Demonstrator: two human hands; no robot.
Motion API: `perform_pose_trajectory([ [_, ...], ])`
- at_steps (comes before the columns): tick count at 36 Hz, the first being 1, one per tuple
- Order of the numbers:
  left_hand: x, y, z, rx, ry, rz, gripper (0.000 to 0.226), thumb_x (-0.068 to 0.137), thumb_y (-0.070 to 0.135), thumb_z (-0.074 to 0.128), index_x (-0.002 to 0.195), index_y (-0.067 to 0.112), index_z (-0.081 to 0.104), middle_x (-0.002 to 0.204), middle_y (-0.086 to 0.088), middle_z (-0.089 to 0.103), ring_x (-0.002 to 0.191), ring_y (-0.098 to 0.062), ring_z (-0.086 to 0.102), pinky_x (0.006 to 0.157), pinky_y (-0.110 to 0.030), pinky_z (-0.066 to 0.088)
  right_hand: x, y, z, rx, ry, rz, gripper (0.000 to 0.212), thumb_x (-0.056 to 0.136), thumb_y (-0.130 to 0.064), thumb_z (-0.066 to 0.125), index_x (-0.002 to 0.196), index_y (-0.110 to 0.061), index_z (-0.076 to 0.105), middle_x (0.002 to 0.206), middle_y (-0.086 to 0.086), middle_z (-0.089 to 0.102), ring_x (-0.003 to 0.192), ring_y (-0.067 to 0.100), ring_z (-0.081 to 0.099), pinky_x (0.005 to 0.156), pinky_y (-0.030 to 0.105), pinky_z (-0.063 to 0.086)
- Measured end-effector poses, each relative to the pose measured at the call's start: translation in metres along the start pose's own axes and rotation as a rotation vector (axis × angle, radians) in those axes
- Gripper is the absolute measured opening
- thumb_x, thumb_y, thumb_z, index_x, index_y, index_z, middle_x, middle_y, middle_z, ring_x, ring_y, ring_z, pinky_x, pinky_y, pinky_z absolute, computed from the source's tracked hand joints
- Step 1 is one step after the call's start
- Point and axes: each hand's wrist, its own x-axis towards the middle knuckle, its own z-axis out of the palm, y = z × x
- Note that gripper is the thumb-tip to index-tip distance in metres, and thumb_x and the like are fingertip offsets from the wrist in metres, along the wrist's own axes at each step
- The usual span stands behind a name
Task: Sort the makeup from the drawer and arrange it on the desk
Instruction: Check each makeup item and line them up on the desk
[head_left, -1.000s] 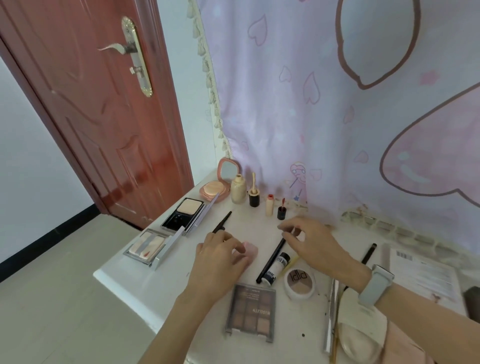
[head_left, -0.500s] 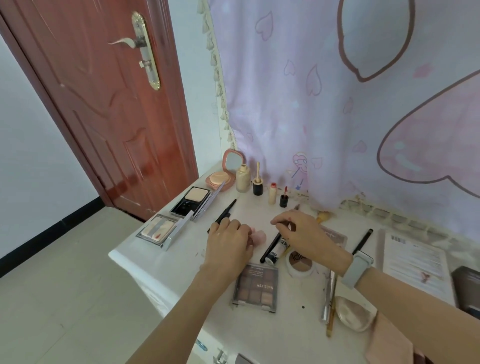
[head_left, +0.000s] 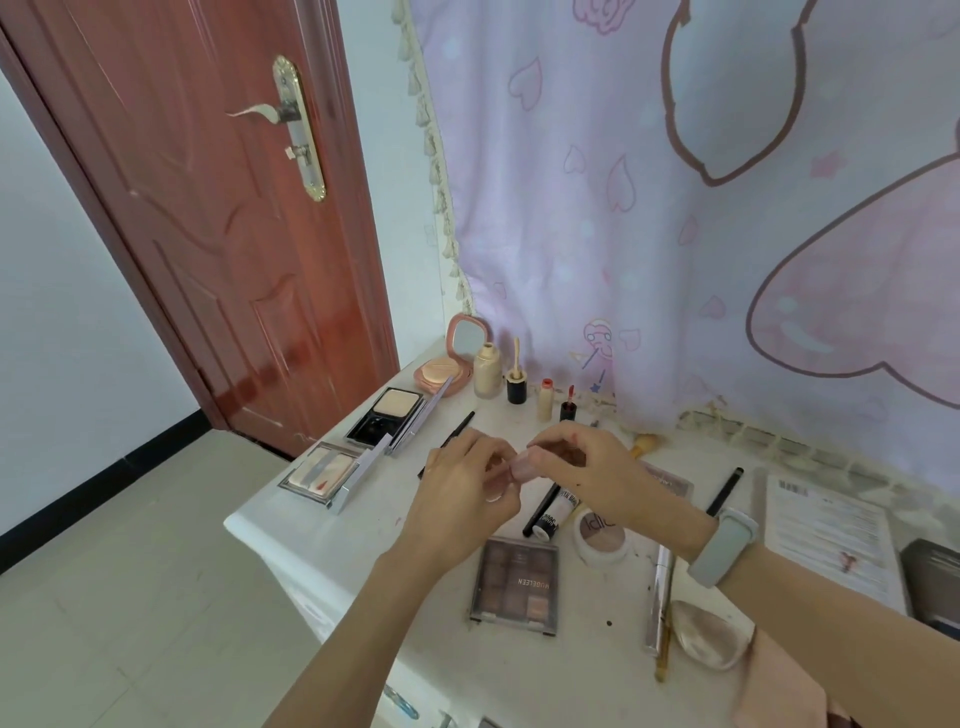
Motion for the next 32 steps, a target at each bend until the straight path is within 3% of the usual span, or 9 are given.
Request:
perform_pose_trajectory([
  [4,0.0,0.006,-0.006,-0.233,-0.07,-0.046,0.02,0.086,0.014,0.06,0.105,0.01,0.057,0.098,0.001,0.06,0.082,-0.005,0.056,0.068,-0.007,0.039,0.0,-0.009,-0.004,0.198,0.014,0.055,0.004,0.087,-0.024,0.063,0.086,-0.022,0.058,0.066,-0.006,0.064,0.05,-0.001,0.052,0.05,0.014,0.042],
  [9,-0.001,0.014,-0.006,-0.206,-0.16,0.02,0.017,0.095,0.017,0.048,0.108,0.014,0.058,0.081,0.016,0.051,0.072,0.008,0.048,0.06,-0.006,0.032,0.001,-0.012,-0.007,0.172,0.017,0.09,0.003,0.088,-0.019,0.06,0.087,-0.017,0.058,0.054,-0.01,0.06,0.046,0.001,0.05,0.051,0.018,0.042],
  [11,-0.002,0.016,-0.004,-0.136,-0.142,0.046,0.019,0.096,0.02,0.045,0.11,0.014,0.056,0.086,0.01,0.053,0.071,0.001,0.05,0.059,-0.012,0.035,0.001,-0.013,-0.008,0.181,0.008,0.094,0.006,0.088,-0.021,0.06,0.088,-0.015,0.058,0.054,-0.01,0.06,0.046,0.001,0.05,0.051,0.019,0.042],
  [13,-0.002,0.017,-0.003,-0.047,-0.103,0.084,0.02,0.096,0.022,0.044,0.111,0.013,0.055,0.091,0.003,0.059,0.073,-0.011,0.052,0.061,-0.029,0.043,-0.001,-0.014,-0.008,0.179,0.004,0.098,0.013,0.088,-0.026,0.06,0.09,-0.013,0.058,0.05,-0.012,0.059,0.045,-0.001,0.049,0.05,0.015,0.04],
  [15,-0.002,0.021,-0.004,-0.019,-0.063,0.108,0.019,0.096,0.021,0.046,0.108,0.011,0.056,0.08,0.004,0.057,0.068,-0.015,0.049,0.059,-0.038,0.044,-0.001,-0.014,-0.008,0.161,0.003,0.095,0.016,0.089,-0.028,0.06,0.091,-0.012,0.057,0.05,-0.014,0.059,0.044,-0.002,0.05,0.048,0.012,0.039],
  [19,-0.003,0.023,-0.003,-0.056,-0.05,0.092,0.017,0.094,0.019,0.05,0.105,0.009,0.058,0.067,0.009,0.048,0.058,-0.011,0.039,0.054,-0.037,0.042,-0.002,-0.014,-0.008,0.139,0.014,0.096,0.012,0.089,-0.026,0.06,0.088,-0.014,0.058,0.056,-0.01,0.061,0.043,-0.004,0.049,0.047,0.009,0.039],
  [25,-0.001,0.022,0.001,-0.154,-0.033,0.056,0.017,0.092,0.018,0.054,0.104,0.009,0.061,0.06,0.004,0.048,0.055,-0.012,0.039,0.054,-0.035,0.042,-0.002,-0.012,-0.01,0.142,-0.01,0.101,0.013,0.091,-0.024,0.058,0.092,-0.012,0.056,0.044,-0.017,0.056,0.042,-0.005,0.048,0.046,0.007,0.036],
  [28,0.0,0.022,0.001,-0.165,-0.029,0.018,0.022,0.092,0.022,0.055,0.108,0.009,0.061,0.068,-0.005,0.061,0.062,-0.017,0.049,0.06,-0.038,0.045,-0.001,-0.014,-0.011,0.136,0.004,0.09,0.011,0.09,-0.024,0.059,0.09,-0.014,0.056,0.045,-0.02,0.056,0.044,-0.006,0.049,0.048,0.006,0.036],
  [32,0.001,0.022,0.001,-0.103,-0.058,0.025,0.023,0.094,0.029,0.051,0.104,0.01,0.059,0.074,0.001,0.058,0.066,-0.017,0.05,0.061,-0.036,0.044,0.001,-0.015,-0.015,0.155,-0.013,0.105,0.01,0.088,-0.022,0.063,0.086,-0.014,0.056,0.047,-0.016,0.059,0.044,-0.005,0.049,0.048,0.01,0.038],
])
